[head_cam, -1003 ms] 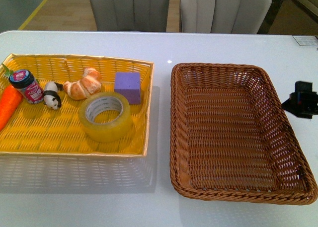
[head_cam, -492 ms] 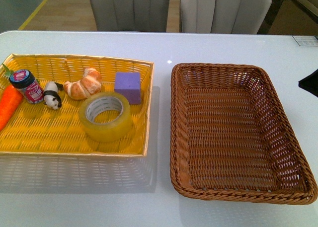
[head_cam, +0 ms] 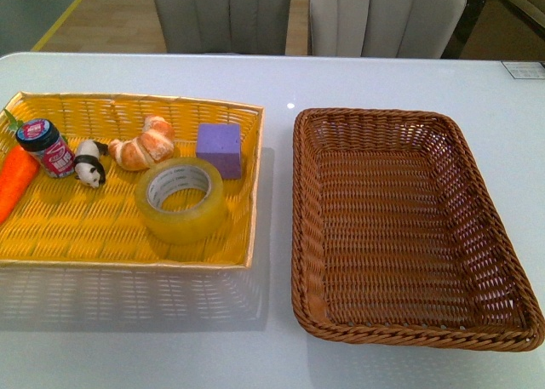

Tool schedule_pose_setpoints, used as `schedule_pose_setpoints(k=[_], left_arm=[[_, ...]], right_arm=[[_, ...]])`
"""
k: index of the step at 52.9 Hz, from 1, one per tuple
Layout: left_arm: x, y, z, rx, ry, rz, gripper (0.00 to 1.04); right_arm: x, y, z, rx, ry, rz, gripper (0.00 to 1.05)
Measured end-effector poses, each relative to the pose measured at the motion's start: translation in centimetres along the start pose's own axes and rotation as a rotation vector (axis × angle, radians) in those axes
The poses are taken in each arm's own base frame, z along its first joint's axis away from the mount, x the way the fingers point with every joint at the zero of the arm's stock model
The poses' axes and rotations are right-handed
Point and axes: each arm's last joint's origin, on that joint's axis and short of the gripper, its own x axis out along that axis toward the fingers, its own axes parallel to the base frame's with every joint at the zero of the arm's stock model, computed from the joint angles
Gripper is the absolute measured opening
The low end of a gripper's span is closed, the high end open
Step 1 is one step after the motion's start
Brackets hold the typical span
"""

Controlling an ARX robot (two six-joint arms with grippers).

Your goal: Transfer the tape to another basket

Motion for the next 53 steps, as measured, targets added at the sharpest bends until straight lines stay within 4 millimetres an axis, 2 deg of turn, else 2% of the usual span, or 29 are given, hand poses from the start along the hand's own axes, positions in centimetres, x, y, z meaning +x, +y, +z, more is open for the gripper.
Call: schedule_pose_setpoints(k=[3, 19, 30, 53], left_arm=[[0.0, 0.0, 0.0, 0.0, 0.0, 0.0, 0.96], [0.0, 0.0, 0.0, 0.0, 0.0, 0.0, 0.96], [0.0, 0.0, 0.0, 0.0, 0.0, 0.0, 0.96], [0.0, 0.0, 0.0, 0.0, 0.0, 0.0, 0.96]], right_arm=[[-0.8, 0.4, 0.2, 0.001, 0.002, -0.018, 0.02], [-5.4, 0.8, 1.2, 0.004, 0.0, -0.003, 0.02], [-7.1, 0.8, 2.4, 0.004, -0.009, -0.006, 0.02], [-9.7, 0.8, 3.0, 0.004, -0.024, -0.006, 0.02]])
